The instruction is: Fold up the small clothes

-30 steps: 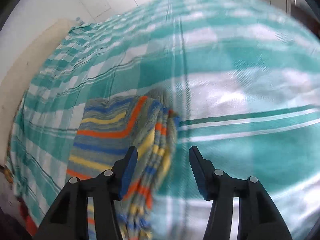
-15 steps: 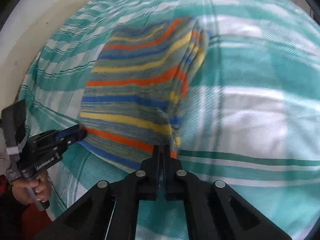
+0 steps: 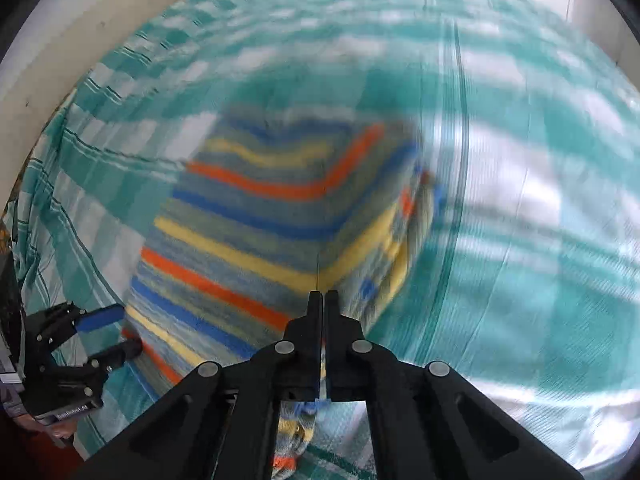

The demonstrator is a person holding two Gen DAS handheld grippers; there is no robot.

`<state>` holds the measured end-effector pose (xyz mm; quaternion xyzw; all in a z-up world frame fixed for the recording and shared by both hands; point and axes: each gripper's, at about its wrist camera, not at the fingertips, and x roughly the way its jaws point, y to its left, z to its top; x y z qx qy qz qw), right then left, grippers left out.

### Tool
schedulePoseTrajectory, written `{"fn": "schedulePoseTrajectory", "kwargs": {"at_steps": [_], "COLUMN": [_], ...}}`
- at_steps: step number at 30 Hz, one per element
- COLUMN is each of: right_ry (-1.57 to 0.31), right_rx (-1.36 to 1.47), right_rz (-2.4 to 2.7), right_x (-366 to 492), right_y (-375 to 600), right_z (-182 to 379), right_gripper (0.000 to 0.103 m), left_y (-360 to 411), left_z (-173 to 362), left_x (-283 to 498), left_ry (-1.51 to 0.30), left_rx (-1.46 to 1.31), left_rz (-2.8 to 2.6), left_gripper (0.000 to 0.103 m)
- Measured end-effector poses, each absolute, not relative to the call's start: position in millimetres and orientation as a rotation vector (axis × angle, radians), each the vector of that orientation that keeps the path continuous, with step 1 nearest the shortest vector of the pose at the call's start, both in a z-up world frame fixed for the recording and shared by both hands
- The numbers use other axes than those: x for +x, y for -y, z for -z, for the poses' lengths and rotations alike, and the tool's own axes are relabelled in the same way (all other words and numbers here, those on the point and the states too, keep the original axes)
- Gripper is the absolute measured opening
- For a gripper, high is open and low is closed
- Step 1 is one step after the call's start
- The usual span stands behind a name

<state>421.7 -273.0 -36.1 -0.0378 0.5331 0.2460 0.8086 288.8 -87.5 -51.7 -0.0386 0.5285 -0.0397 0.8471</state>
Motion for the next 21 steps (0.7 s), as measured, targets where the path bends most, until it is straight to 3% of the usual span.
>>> {"fn": "schedulePoseTrajectory", "kwargs": {"at_steps": [4, 6, 7, 10, 16, 21], "right_ry": [-1.031, -1.038, -1.061, -1.092, -1.003, -1.111], "right_rx": [-0.095, -0.12, -0.126, -0.041, -0.039, -0.097], "right_rz": [-0.536, -0.479, -0.439, -0.381, -0.376, -0.551], "right_x": [451.4, 474.2, 479.8, 487.4, 436.6, 364.5], "right_y": [253.7, 246.9, 249.4, 263.3, 272.9, 263.9], "right_z": [12.8, 29.3, 40.3, 65.2, 19.4, 41.5], "right_gripper": [0.007, 0.024, 0.026, 0.022, 0.022, 0.029], "left_y": [87.2, 87.3, 87.6, 88.2, 89.9, 93.4], "left_z": [54.2, 56.5, 57.7, 57.4, 62.7, 71.1], "left_x": [297.7, 300.0, 301.4, 298.7, 302.4, 288.6], "left_ry": [-1.137, -1.146, -1.148, -1.149, -1.156, -1.185], "left_rx": [-0.071, -0.054, -0.045, -0.03, -0.022, -0.002], "left_rz": [0.041, 0.035, 0.033, 0.026, 0.016, 0.031], "left_gripper": [0.058, 0.058, 0.058, 0.058, 0.058, 0.062]}}
